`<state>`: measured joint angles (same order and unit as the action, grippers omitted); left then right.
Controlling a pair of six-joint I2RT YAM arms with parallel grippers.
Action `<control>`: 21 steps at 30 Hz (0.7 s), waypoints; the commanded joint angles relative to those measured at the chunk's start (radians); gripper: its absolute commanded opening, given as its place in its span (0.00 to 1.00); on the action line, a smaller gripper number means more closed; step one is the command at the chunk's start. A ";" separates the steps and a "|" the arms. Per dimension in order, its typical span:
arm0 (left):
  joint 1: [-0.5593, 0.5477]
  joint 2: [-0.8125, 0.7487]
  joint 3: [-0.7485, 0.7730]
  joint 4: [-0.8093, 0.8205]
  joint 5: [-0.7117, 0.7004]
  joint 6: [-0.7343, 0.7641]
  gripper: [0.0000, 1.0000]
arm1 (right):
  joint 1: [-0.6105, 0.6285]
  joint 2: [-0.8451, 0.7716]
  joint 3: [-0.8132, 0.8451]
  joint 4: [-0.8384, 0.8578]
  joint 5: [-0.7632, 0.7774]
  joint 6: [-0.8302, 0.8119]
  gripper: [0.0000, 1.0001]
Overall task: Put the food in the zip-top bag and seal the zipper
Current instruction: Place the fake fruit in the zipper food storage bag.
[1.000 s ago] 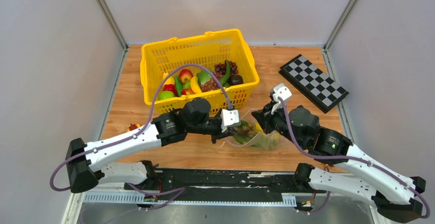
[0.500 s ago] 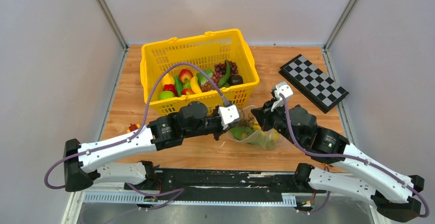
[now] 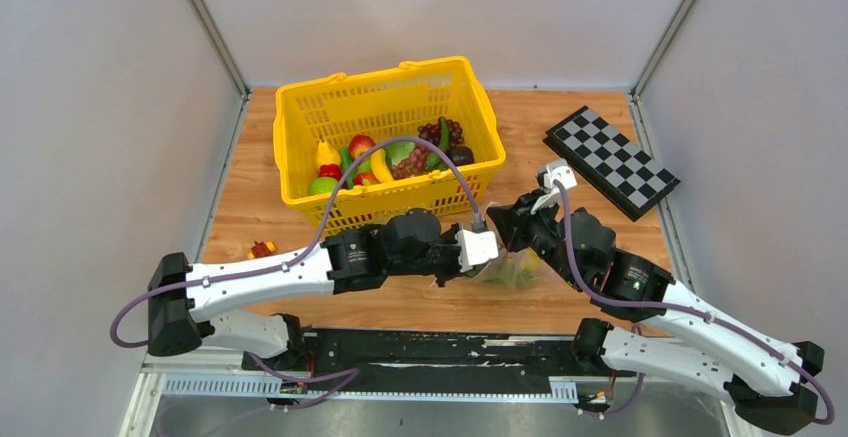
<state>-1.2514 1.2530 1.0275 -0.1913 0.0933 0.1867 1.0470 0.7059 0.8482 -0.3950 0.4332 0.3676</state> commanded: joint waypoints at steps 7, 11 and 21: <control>-0.167 -0.042 0.005 0.008 -0.224 0.110 0.00 | -0.006 0.013 0.025 0.086 0.045 0.031 0.01; -0.224 -0.113 -0.047 0.095 -0.330 0.127 0.00 | -0.005 0.023 0.016 0.089 0.038 0.043 0.02; -0.230 -0.212 -0.130 0.196 -0.438 0.154 0.00 | -0.006 -0.022 -0.016 0.148 -0.092 0.038 0.01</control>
<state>-1.4788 1.0187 0.8761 -0.0605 -0.2852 0.3126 1.0443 0.7120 0.8402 -0.3603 0.4316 0.3931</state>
